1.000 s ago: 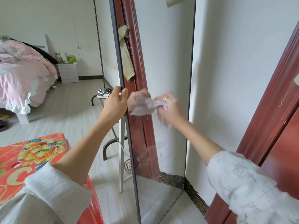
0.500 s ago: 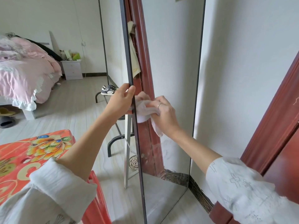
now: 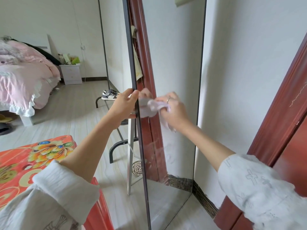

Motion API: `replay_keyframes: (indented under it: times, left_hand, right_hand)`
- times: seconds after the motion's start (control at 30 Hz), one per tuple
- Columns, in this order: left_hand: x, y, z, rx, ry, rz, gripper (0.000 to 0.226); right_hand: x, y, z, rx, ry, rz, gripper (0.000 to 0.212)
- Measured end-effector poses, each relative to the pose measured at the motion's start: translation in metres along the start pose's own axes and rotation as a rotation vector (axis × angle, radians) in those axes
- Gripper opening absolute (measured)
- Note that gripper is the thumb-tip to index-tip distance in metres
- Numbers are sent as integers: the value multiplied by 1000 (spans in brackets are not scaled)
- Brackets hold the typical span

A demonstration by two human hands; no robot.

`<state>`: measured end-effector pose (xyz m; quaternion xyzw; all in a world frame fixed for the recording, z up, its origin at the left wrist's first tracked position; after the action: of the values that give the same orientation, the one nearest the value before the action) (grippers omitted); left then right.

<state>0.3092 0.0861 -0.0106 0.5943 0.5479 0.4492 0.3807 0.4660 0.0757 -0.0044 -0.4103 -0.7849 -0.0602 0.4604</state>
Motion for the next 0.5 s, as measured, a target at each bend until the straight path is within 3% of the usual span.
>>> replay_keyframes:
  times: [0.1, 0.23, 0.5]
  left_hand:
    - [2, -9, 4, -128, -109, -89, 37]
    - [2, -18, 7, -284, -228, -168, 44]
    - [1, -12, 3, -261, -183, -86, 39]
  right_hand:
    - [36, -16, -21, -26, 165, -6, 32]
    - [44, -28, -9, -19, 216, -33, 27]
    - [5, -44, 21, 17, 189, -224, 29]
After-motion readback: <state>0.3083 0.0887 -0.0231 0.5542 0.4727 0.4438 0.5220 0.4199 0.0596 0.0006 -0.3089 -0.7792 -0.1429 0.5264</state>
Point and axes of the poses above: each hand's wrist, its own x-axis towards the middle knuckle, its own z-axis out of the palm, y = z × x, the point moved 9 cm from there along x, towards the middle knuckle, and after that the axes turned 11 degrees about -z, right-handed, at the moved point
